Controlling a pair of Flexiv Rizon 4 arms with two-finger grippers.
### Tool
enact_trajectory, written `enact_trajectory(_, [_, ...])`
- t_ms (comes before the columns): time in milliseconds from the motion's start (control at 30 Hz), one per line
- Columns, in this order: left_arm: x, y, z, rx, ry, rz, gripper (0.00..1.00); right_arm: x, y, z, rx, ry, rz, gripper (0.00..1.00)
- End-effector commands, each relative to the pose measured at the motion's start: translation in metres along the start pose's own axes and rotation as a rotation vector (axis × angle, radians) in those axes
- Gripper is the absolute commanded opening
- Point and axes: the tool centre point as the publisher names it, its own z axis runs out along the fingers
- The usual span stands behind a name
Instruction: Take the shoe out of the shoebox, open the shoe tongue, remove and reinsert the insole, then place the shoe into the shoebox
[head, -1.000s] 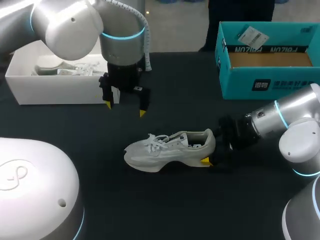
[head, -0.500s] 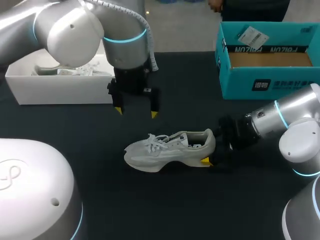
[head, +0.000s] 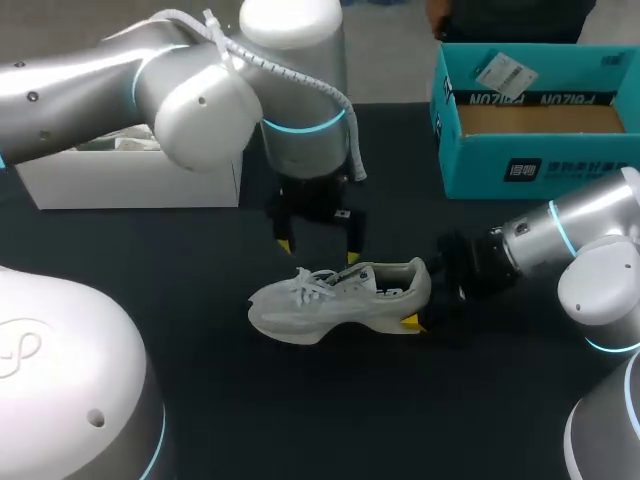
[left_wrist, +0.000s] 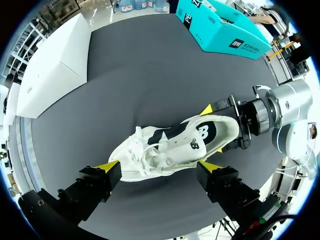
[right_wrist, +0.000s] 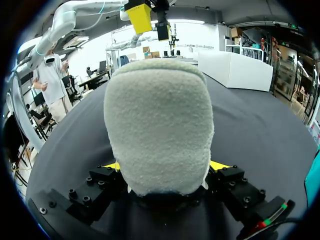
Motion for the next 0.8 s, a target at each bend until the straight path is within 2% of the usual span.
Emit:
enact_trajectory(33, [0.026, -0.008, 0.020, 0.002, -0.030, 0.001, 1.00, 0.002, -0.003, 0.006, 0.000, -0.002, 0.000, 0.00])
enact_trajectory(267, [0.043, -0.014, 0.034, 0.005, -0.012, 0.003, 1.00, 0.002, -0.003, 0.006, 0.000, -0.002, 0.000, 0.00])
enact_trajectory(567, [0.063, -0.025, 0.054, -0.001, -0.075, 0.024, 1.00, 0.002, -0.003, 0.006, 0.000, -0.002, 0.000, 0.00])
enact_trajectory(700, [0.064, -0.025, 0.058, 0.013, -0.109, 0.039, 1.00, 0.002, -0.003, 0.006, 0.000, -0.002, 0.000, 0.00])
enact_trajectory(800, [0.057, -0.024, 0.056, 0.027, -0.141, 0.030, 1.00, 0.002, -0.003, 0.006, 0.000, -0.002, 0.000, 0.00])
